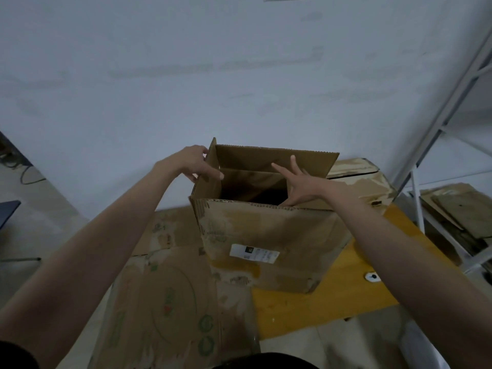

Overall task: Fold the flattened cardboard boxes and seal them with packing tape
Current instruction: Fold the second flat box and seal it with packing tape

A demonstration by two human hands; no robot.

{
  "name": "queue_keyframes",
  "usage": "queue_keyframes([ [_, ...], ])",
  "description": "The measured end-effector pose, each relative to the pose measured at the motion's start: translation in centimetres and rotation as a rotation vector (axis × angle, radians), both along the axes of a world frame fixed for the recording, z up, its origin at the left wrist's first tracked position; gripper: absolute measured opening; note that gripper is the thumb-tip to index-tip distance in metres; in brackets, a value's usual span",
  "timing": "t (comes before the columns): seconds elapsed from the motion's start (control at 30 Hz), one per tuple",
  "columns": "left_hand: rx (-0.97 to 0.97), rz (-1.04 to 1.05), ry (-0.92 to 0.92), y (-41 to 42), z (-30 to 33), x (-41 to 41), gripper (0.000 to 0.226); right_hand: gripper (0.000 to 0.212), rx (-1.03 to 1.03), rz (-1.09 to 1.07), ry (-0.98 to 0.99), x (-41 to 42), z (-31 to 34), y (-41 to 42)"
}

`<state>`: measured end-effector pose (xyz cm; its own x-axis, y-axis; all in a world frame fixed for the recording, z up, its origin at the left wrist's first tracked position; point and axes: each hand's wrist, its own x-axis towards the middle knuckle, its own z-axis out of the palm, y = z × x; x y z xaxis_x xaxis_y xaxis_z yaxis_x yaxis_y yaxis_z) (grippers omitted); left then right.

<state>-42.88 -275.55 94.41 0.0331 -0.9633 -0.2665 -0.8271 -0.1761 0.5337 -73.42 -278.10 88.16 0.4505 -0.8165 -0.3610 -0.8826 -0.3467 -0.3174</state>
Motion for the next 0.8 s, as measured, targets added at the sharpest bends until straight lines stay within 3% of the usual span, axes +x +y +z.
queue_keyframes([
  [0.17, 0.011, -0.132, -0.262, 2.1, -2.1, -1.5, 0.145, 0.120, -0.014, 0.021, -0.017, 0.1, -0.2, 0.9],
  [0.47, -0.011, -0.186, -0.265, 5.5, -2.5, -0.8, 0.152, 0.117, 0.140, 0.134, 0.018, 0.9, 0.5, 3.5],
  [0.63, -0.071, -0.137, -0.264, 6.2, -2.6, -0.9, 0.136, 0.118, 0.245, 0.190, 0.064, 2.3, -0.6, 6.0],
  [0.8, -0.312, 0.021, -0.191, 4.7, -3.2, -1.1, 0.074, 0.124, 0.323, 0.168, 0.142, 3.2, -3.4, 8.0],
])
